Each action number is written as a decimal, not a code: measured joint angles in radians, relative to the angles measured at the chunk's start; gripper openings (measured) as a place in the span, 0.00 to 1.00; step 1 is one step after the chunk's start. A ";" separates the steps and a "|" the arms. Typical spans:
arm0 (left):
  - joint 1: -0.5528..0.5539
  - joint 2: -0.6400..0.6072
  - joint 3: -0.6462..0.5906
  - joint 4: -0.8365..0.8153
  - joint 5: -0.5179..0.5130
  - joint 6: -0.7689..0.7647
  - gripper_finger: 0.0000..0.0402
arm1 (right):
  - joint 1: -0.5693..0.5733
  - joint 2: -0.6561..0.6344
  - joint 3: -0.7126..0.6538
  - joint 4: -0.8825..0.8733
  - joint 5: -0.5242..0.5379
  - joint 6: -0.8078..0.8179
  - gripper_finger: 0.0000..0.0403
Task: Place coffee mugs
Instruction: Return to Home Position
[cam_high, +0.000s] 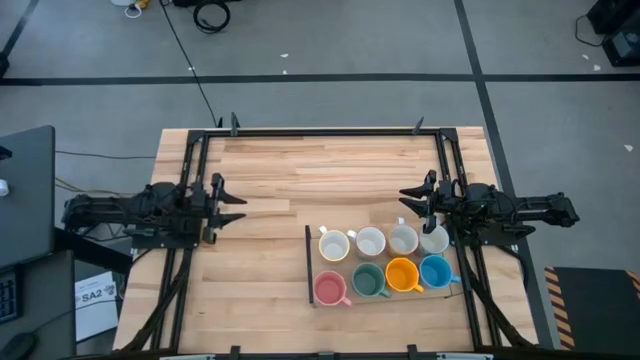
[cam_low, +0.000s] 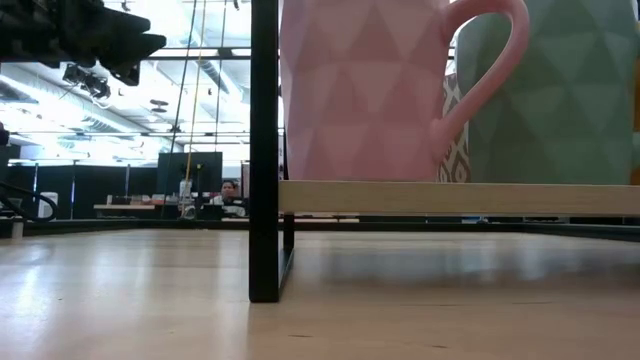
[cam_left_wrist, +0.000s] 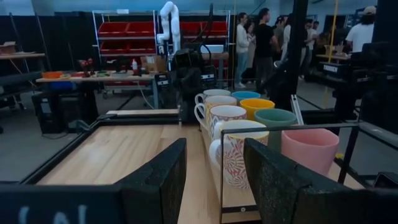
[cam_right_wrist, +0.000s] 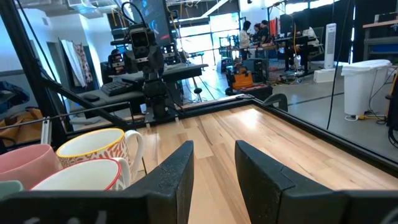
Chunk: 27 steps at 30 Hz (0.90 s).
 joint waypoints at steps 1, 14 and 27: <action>0.000 -0.015 -0.004 -0.012 0.000 0.000 0.41 | 0.000 0.000 0.000 0.000 0.000 0.000 0.30; 0.000 -0.154 -0.054 -0.092 0.000 -0.001 0.41 | 0.000 0.000 0.000 0.000 0.000 0.000 0.30; 0.000 -0.154 -0.054 -0.151 0.001 -0.008 0.41 | 0.000 0.000 0.000 0.000 0.000 0.000 0.30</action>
